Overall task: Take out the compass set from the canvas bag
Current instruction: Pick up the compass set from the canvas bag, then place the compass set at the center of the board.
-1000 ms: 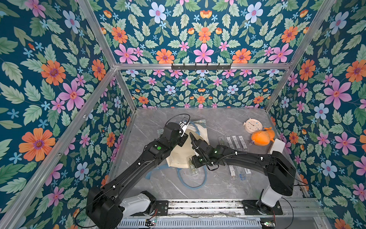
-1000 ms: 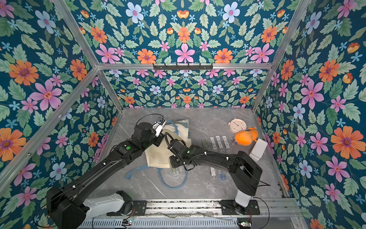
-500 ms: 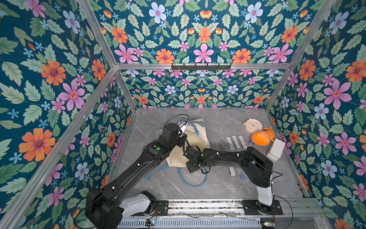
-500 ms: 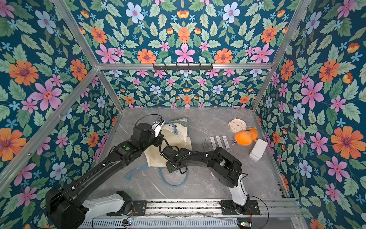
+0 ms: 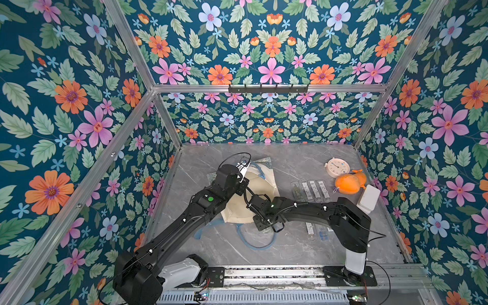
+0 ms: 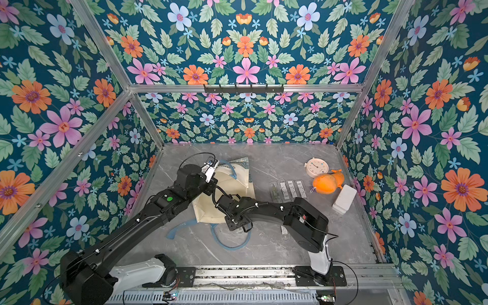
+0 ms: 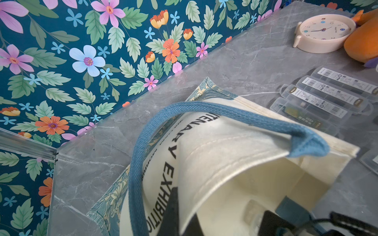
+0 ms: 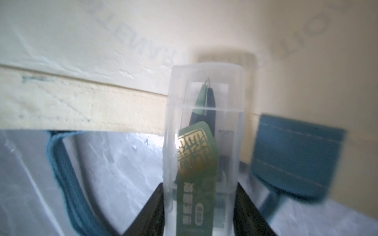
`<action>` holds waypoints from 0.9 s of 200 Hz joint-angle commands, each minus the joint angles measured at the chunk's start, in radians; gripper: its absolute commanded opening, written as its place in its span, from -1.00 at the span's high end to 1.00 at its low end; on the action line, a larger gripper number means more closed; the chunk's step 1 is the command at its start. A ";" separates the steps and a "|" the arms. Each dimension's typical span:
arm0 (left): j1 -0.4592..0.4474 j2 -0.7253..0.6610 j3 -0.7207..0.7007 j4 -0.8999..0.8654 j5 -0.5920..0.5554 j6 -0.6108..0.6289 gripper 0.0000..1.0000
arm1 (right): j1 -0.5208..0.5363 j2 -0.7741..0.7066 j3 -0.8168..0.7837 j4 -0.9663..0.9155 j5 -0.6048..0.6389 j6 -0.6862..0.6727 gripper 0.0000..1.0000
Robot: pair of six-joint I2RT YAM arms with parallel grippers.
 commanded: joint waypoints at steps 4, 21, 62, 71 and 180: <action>0.001 -0.001 0.001 0.026 -0.014 -0.018 1.00 | 0.008 -0.085 -0.029 -0.015 -0.026 0.009 0.19; 0.004 0.003 0.004 0.026 -0.025 -0.027 1.00 | 0.018 -0.149 -0.050 -0.033 -0.029 0.028 0.19; 0.005 0.022 0.041 0.013 -0.034 -0.064 1.00 | 0.042 -0.302 -0.099 -0.069 -0.032 0.085 0.20; 0.005 0.024 0.051 0.006 -0.039 -0.075 1.00 | 0.047 -0.334 -0.113 -0.086 -0.022 0.101 0.20; 0.169 -0.019 0.192 -0.153 0.325 -0.340 1.00 | -0.093 -0.512 -0.474 0.017 0.093 0.205 0.20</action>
